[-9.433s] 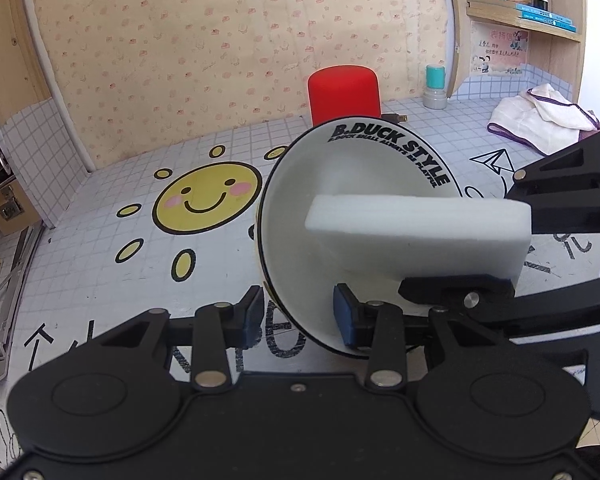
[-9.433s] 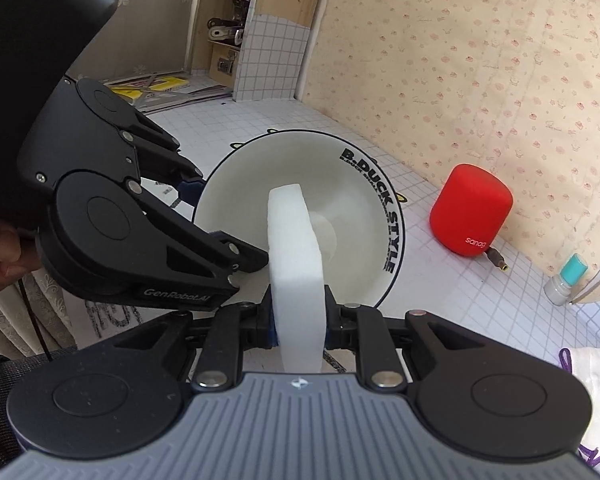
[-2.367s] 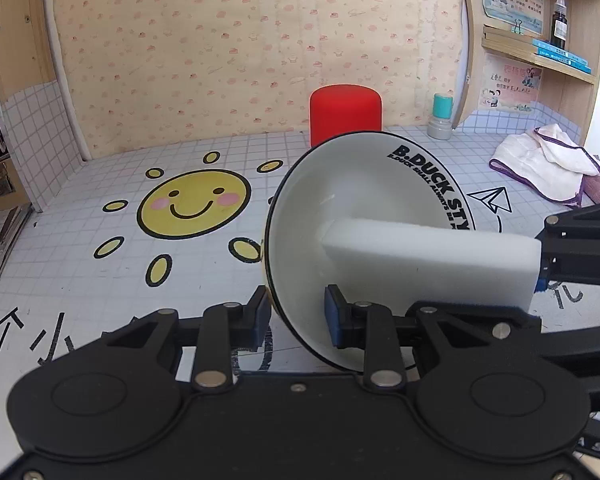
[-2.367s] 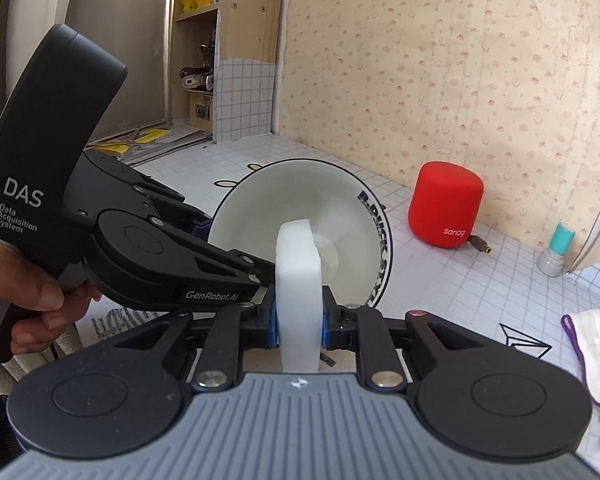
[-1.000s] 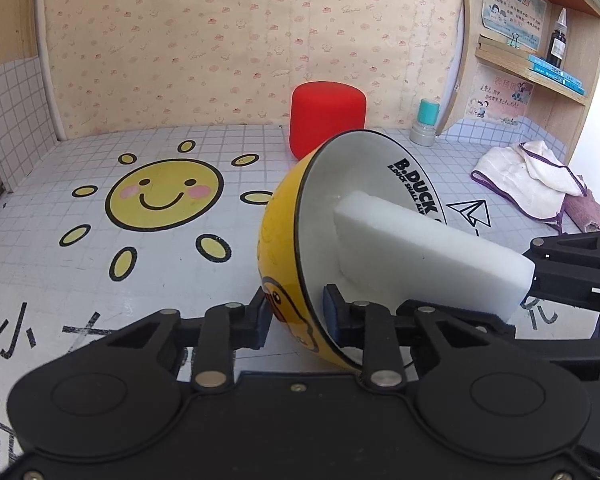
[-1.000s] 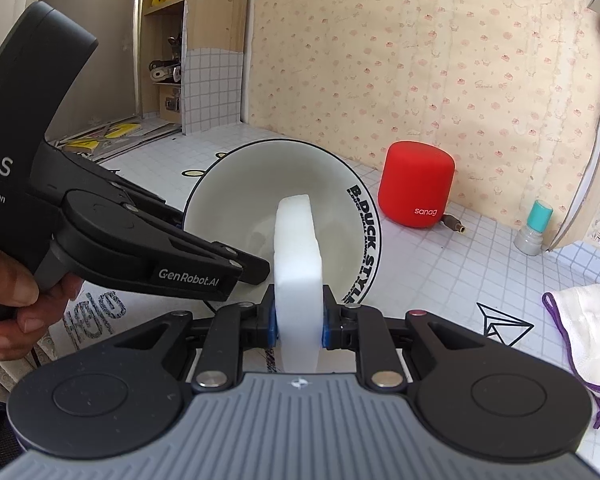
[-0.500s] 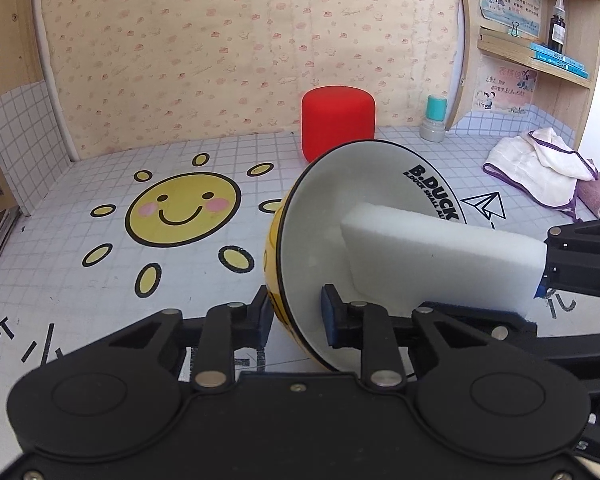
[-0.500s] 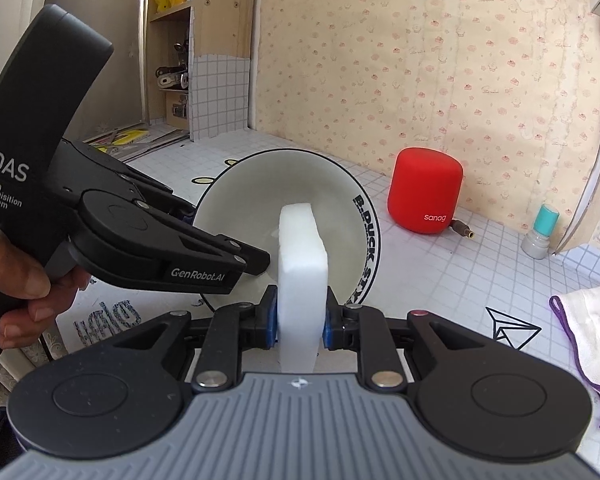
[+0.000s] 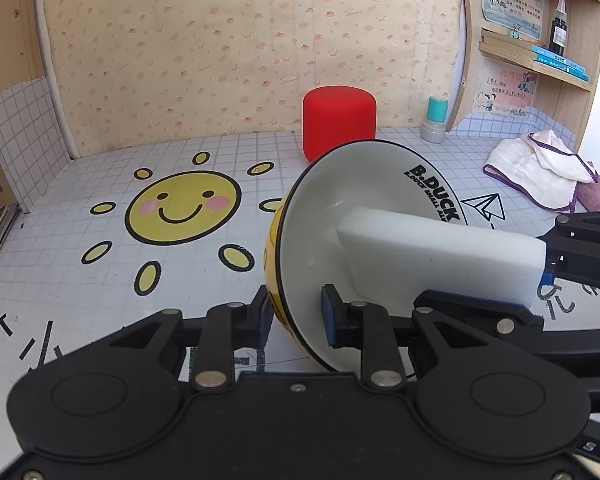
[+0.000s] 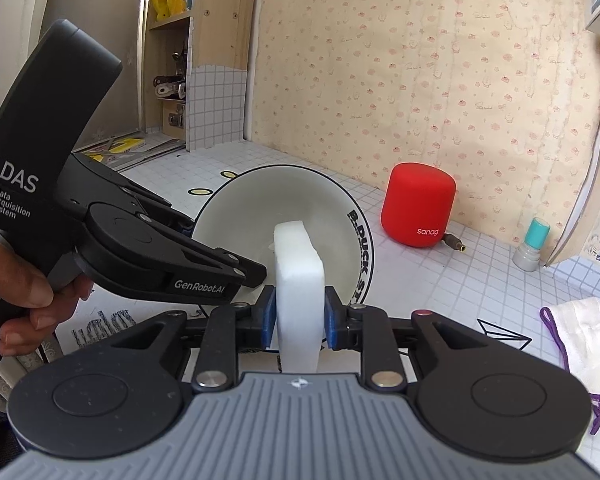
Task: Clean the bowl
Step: 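Hold the bowl with the left gripper while the right gripper scrubs the sponge along the inner wall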
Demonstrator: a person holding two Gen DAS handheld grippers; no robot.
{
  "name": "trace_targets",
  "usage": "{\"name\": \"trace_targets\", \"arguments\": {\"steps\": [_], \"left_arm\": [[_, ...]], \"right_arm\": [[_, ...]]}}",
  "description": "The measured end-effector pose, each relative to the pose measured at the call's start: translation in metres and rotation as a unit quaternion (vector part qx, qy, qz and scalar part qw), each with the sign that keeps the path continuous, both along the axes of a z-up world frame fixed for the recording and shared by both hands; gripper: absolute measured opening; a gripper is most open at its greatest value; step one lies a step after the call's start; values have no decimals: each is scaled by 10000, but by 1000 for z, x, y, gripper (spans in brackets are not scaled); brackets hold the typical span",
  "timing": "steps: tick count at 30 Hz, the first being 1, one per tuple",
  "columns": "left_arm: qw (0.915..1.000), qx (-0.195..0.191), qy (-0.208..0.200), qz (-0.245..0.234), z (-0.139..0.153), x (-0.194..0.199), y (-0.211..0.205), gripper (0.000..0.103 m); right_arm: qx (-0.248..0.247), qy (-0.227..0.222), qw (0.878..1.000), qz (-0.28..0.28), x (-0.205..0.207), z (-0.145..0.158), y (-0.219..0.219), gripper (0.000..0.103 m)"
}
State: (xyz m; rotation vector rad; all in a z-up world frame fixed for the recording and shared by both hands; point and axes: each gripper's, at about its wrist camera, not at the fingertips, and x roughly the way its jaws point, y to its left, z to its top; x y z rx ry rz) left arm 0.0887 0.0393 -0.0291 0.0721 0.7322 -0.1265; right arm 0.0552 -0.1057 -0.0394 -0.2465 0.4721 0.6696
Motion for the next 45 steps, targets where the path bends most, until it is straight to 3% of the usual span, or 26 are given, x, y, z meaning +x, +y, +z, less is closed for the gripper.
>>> {"name": "trace_targets", "arguments": {"steps": [5,12,17,23,29,38,45], "left_arm": [[10000,6,1,0,0,0,0,27],[10000,16,1,2,1,0,0,27],[10000,33,-16,9,1,0,0,27],[10000,5,-1,3,1,0,1,27],[10000,-6,9,-20,1,0,2,27],[10000,25,4,-63,1,-1,-1,27],[9999,-143,29,73,0,-2,0,32]], "right_arm": [[-72,163,9995,272,-2,-3,4,22],[-50,-30,9998,-208,6,3,-4,22],[-113,-124,9996,-214,5,5,-5,22],[-146,234,9996,90,9,-3,1,22],[197,659,9969,380,11,-5,-1,22],[-28,146,9998,-138,13,-1,-3,22],[-66,240,9997,-82,15,-6,-4,22]]}}
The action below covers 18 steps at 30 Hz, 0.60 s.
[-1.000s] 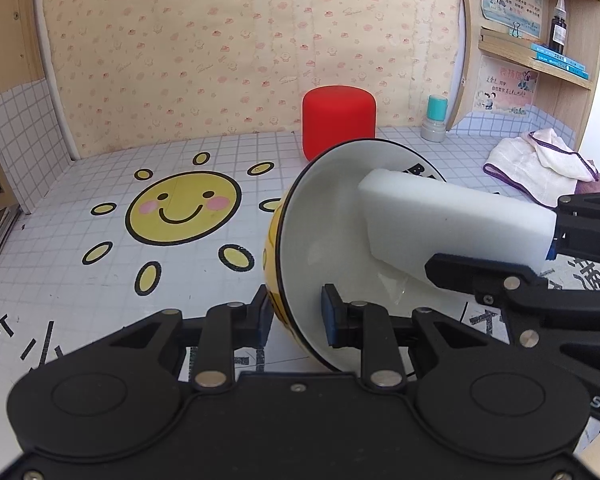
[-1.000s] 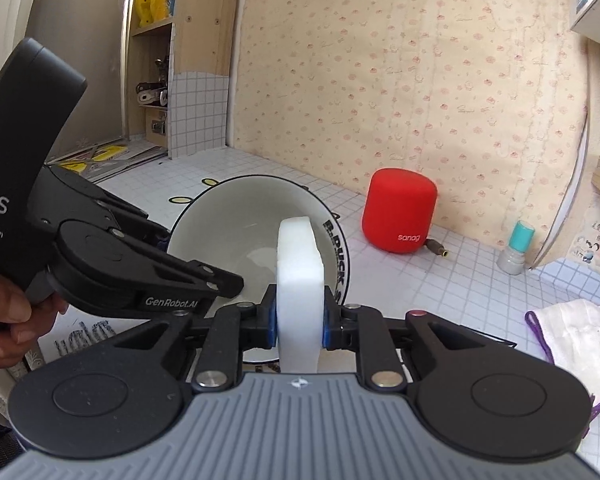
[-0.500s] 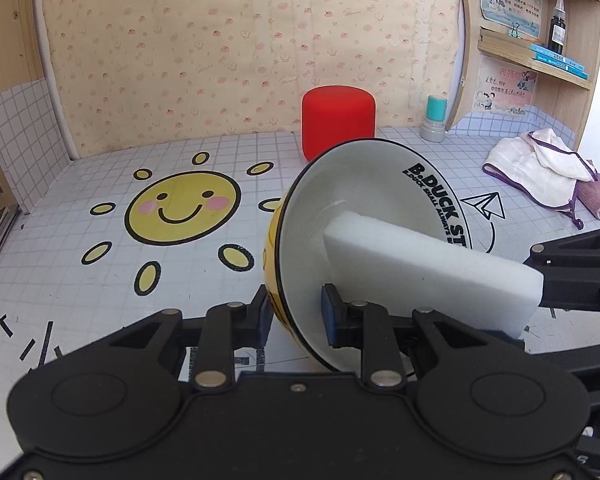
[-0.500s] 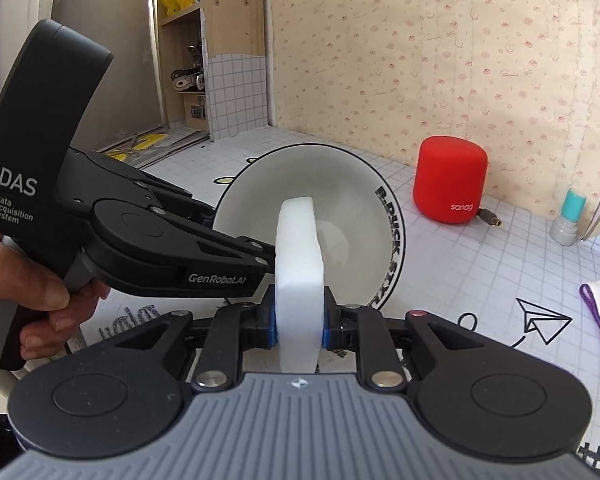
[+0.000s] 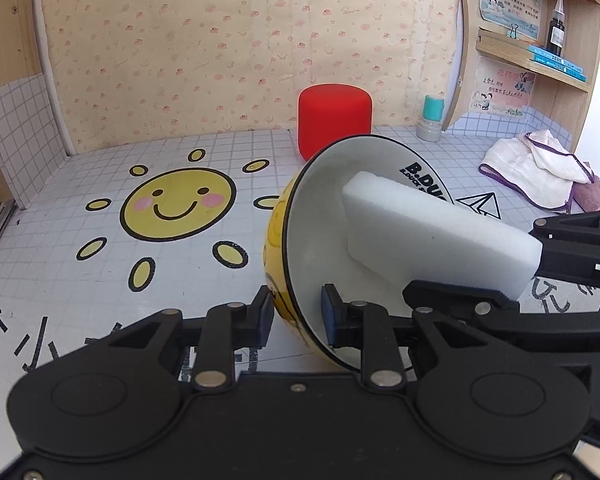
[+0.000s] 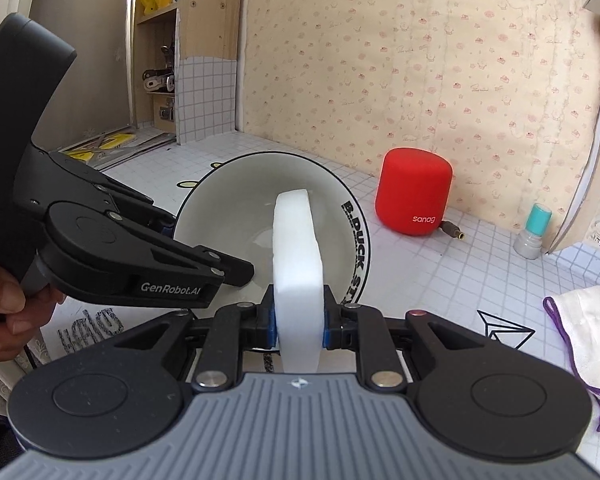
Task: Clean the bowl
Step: 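Hold the bowl with the left gripper while the right gripper scrubs the sponge along the inner wall, then hold the duck bowl rim with the left gripper while the right gripper wipes the sponge across the interior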
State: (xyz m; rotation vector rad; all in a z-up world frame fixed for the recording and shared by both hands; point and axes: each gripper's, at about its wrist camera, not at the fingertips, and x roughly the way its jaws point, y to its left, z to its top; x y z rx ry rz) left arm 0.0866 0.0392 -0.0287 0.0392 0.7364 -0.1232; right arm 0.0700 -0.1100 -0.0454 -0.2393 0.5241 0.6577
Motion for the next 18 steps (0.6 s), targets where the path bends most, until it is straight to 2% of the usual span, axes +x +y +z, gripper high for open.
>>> {"name": "trace_targets", "arguments": {"steps": [7,8,13,16,18], "left_arm": [[9992,-355,35,204,-4,1,1,53],[9989,-414,51,236,-5,2,0,54],[9972,-669,153,294,-12,5,2,52],[9979,-603,176,169,-12,6,-1,37],[9981,-575,179,121,-11,6,-2,34]], "right_arm": [[19,69,10000,-42,3,-3,-3,22],[-13,61,10000,-48,3,-4,-3,22],[47,86,9999,-69,3,-5,-7,22],[8,49,10000,-23,1,-5,-5,22],[52,78,10000,-33,2,-5,-6,22]]}}
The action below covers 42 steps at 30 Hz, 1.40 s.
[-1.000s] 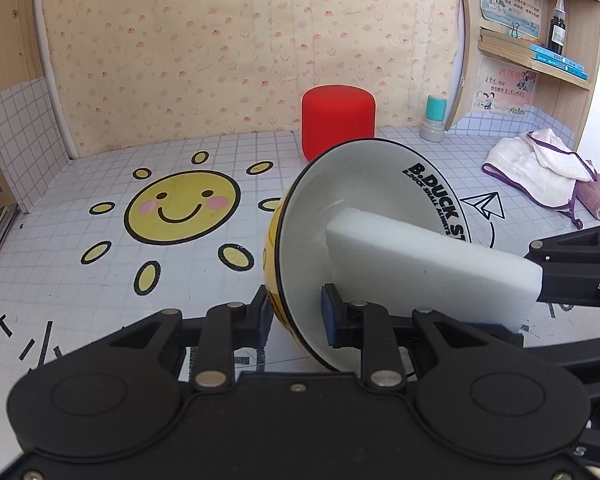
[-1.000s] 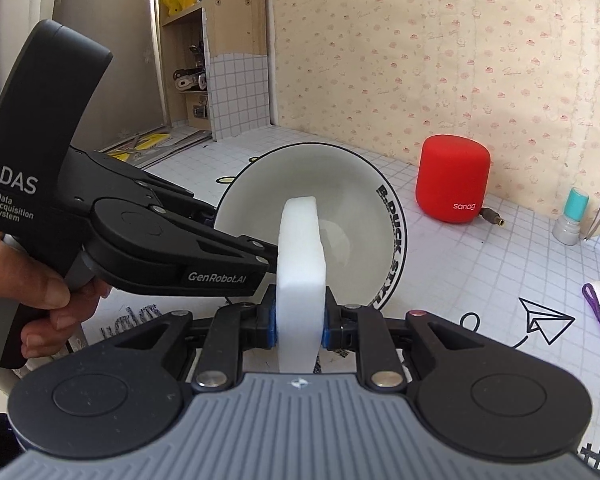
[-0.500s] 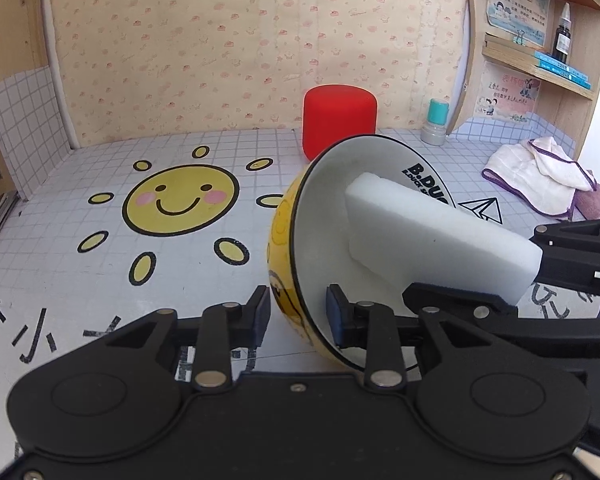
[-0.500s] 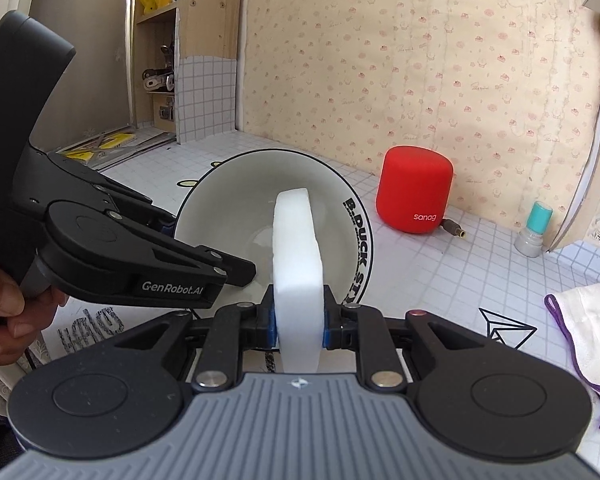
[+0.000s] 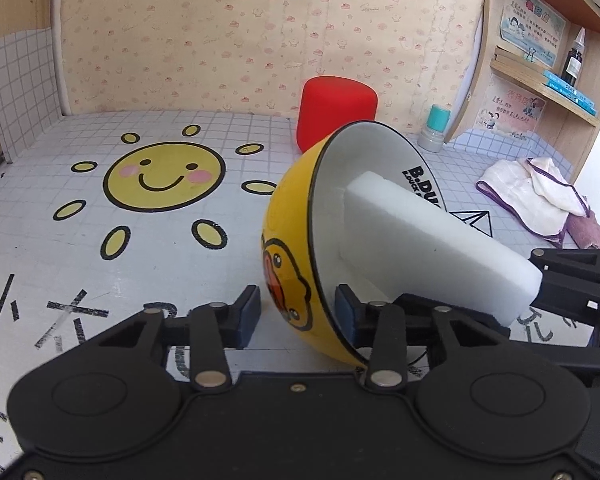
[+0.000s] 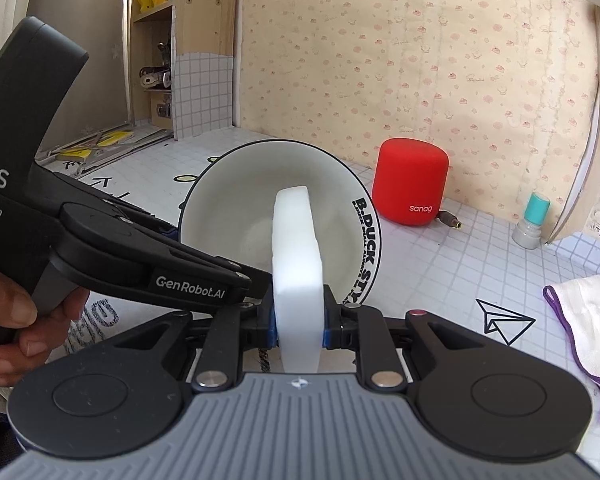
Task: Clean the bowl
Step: 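Hold the duck bowl rim with the left gripper while the right gripper wipes the sponge across the interior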
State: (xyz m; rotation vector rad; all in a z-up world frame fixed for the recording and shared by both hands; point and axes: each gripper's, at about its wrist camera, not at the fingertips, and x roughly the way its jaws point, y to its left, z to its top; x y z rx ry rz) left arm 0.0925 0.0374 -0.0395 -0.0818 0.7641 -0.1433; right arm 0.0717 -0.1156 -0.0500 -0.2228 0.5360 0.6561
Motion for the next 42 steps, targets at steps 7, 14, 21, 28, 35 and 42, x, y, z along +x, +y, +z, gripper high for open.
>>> {"name": "trace_targets", "arguments": {"steps": [7,14,21,28,35,42], "left_arm": [[9997,185,-28,-180,4,-1,2,30],[9975,643,-112,-257,13,-3,11,30],[9948,946,-99,-355,13,-4,7,30],[9953,885,-163,-352,13,-6,3,30],[9954,880,-163,-351,12,-5,3,30],[9953,896,-154,-344,12,-5,3,30]], "right_arm": [[23,44,10000,64,-1,-1,1,22],[83,116,9996,236,-7,0,8,22],[79,48,9996,257,-10,4,14,22],[-295,-158,9993,156,-11,7,14,22],[-485,-132,9982,317,-14,6,17,27],[-413,-257,9982,341,-19,11,13,41]]}}
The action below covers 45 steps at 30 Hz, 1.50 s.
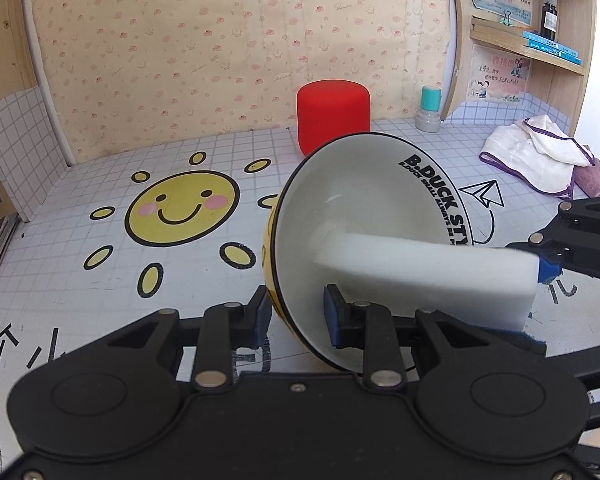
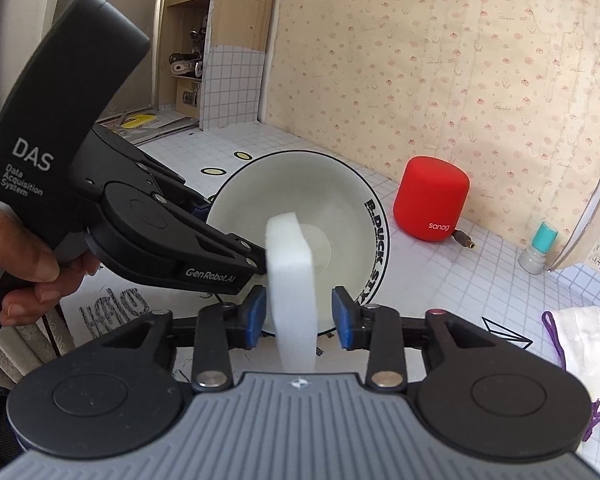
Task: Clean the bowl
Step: 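Hold the duck bowl rim with the left gripper while the right gripper wipes the sponge across the interior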
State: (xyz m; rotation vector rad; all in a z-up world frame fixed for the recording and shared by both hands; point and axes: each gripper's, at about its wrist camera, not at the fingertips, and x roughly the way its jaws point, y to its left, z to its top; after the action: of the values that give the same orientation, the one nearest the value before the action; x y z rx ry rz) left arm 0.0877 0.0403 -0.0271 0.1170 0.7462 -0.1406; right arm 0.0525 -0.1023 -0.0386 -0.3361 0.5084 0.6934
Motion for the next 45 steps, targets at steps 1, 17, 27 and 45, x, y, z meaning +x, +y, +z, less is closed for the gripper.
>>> {"name": "trace_targets", "arguments": {"steps": [1,17,27,45], "left_arm": [[10000,5,2,8,0,0,0,30],[10000,5,0,-64,-1,0,-2,30],[10000,-3,-3,-64,-2,0,-3,30],[9999,9,22,-151,-1,3,-5,30]], "right_arm": [[21,-33,10000,-10,-1,1,0,41],[218,-325,9986,-353,3,6,-5,21],[195,-61,9997,-158,3,0,-4,21],[217,-66,9993,-294,6,-1,-7,21]]}}
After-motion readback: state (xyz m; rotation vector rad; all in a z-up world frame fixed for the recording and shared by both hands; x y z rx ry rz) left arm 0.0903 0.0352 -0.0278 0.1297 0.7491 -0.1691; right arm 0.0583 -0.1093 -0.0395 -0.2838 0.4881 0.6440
